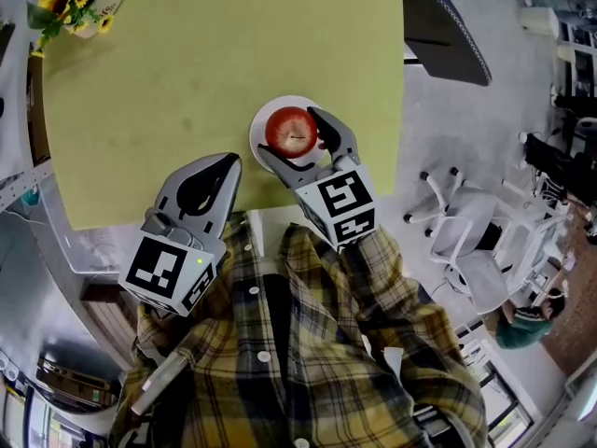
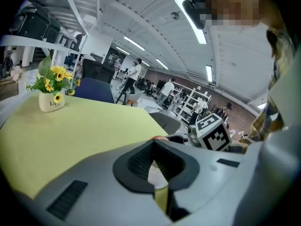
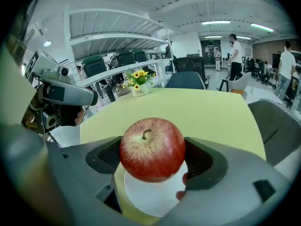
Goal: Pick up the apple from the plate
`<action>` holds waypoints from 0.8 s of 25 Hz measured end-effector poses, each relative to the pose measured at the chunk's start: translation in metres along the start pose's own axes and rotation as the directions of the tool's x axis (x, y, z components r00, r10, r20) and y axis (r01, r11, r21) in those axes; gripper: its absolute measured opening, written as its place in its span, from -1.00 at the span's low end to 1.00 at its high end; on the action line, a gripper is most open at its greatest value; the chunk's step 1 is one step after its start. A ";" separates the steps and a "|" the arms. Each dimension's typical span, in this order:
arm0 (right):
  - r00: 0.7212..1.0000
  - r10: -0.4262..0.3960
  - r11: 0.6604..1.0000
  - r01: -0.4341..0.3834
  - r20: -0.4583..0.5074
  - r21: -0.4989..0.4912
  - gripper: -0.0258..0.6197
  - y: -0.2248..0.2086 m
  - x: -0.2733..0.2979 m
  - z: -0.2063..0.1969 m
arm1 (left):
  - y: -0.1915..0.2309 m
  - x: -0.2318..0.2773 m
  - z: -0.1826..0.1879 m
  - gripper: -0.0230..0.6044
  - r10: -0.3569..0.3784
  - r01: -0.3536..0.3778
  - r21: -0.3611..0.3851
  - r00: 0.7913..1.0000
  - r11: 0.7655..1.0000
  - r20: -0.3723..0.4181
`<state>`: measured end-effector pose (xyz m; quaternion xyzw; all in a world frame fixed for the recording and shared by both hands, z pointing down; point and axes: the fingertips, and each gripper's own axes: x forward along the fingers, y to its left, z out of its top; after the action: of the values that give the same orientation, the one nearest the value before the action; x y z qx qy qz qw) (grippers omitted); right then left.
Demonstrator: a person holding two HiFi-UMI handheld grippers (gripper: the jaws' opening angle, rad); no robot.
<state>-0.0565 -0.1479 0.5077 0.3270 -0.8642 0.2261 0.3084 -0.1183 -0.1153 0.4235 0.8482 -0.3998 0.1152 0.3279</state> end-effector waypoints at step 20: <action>0.989 0.011 0.997 0.000 0.148 -0.078 0.31 0.028 -0.105 0.064 | -0.065 -0.011 0.063 -0.90 -0.056 0.043 0.136 0.994 0.990 0.093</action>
<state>-0.0387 -0.1217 0.3855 0.3282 -0.8938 0.1682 0.2553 -0.0811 -0.1192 0.3409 0.8824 -0.3855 0.0927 0.2534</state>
